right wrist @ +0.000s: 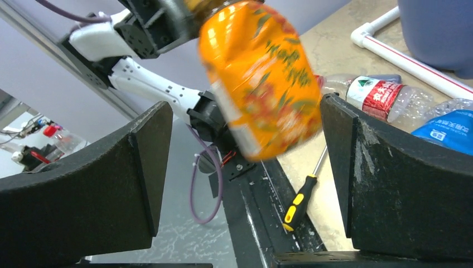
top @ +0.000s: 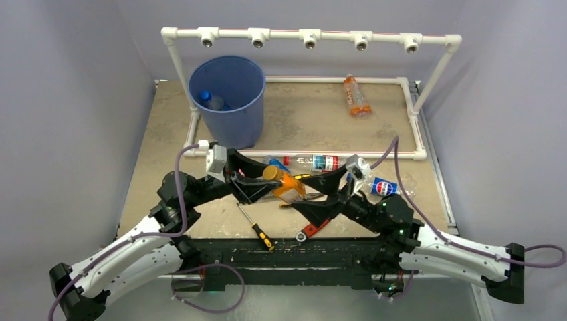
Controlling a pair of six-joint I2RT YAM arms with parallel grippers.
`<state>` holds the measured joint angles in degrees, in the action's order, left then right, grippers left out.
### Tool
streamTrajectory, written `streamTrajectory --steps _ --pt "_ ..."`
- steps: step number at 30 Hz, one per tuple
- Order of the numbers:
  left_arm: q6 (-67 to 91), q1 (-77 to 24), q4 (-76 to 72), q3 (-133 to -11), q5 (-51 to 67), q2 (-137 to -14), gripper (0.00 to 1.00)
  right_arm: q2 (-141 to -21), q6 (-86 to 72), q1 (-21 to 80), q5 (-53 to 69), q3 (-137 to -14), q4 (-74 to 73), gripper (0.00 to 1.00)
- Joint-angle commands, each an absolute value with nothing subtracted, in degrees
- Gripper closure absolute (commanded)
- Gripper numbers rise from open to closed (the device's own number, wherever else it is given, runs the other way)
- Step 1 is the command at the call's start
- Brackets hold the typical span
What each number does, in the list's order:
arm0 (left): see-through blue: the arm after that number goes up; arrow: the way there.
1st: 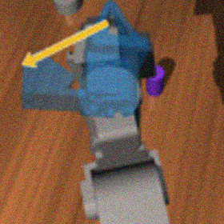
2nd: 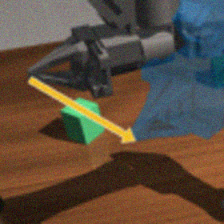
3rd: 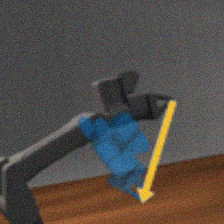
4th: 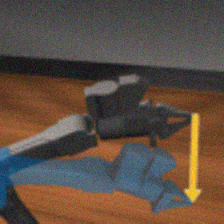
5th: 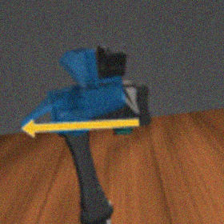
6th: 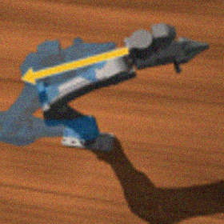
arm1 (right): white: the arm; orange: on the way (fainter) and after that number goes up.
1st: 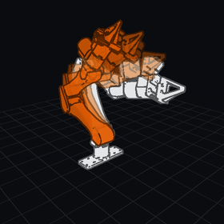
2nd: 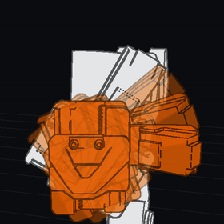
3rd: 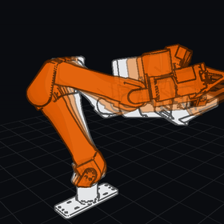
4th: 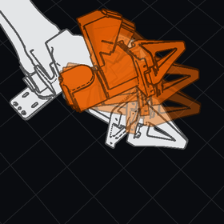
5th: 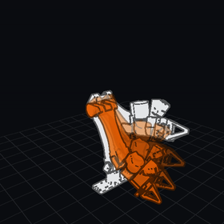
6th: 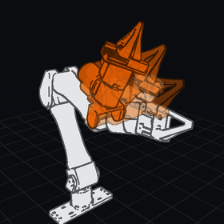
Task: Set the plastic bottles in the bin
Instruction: Pick up the plastic bottle at the center of the board, then place the plastic bottle in the trash bin.
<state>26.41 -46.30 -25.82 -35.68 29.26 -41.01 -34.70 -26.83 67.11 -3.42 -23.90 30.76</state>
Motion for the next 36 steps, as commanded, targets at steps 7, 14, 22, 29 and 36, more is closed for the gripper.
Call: streamTrajectory --steps 7,14,22,29,36 --pt "7.02 -46.25 -5.70 -54.42 -18.65 -41.06 1.00 -16.77 -27.95 67.06 -12.73 -25.84 13.18 0.01" --pt "-8.65 -46.22 -14.52 -65.59 -39.61 -53.20 1.00 -13.82 -32.13 67.06 -21.06 -22.44 12.78 0.01" --pt "3.37 -27.69 -12.09 -75.86 -32.28 -69.38 1.00 -10.82 -33.07 67.06 -20.23 -20.37 14.58 0.01" --pt "8.04 -20.19 -9.68 -79.80 -34.94 -77.49 1.00 -11.90 -33.22 67.07 -18.54 -21.53 12.69 0.02" --pt "7.16 -16.92 -8.05 -78.76 -33.92 -83.25 1.00 -10.89 -33.79 67.06 -18.63 -20.43 12.08 0.02"
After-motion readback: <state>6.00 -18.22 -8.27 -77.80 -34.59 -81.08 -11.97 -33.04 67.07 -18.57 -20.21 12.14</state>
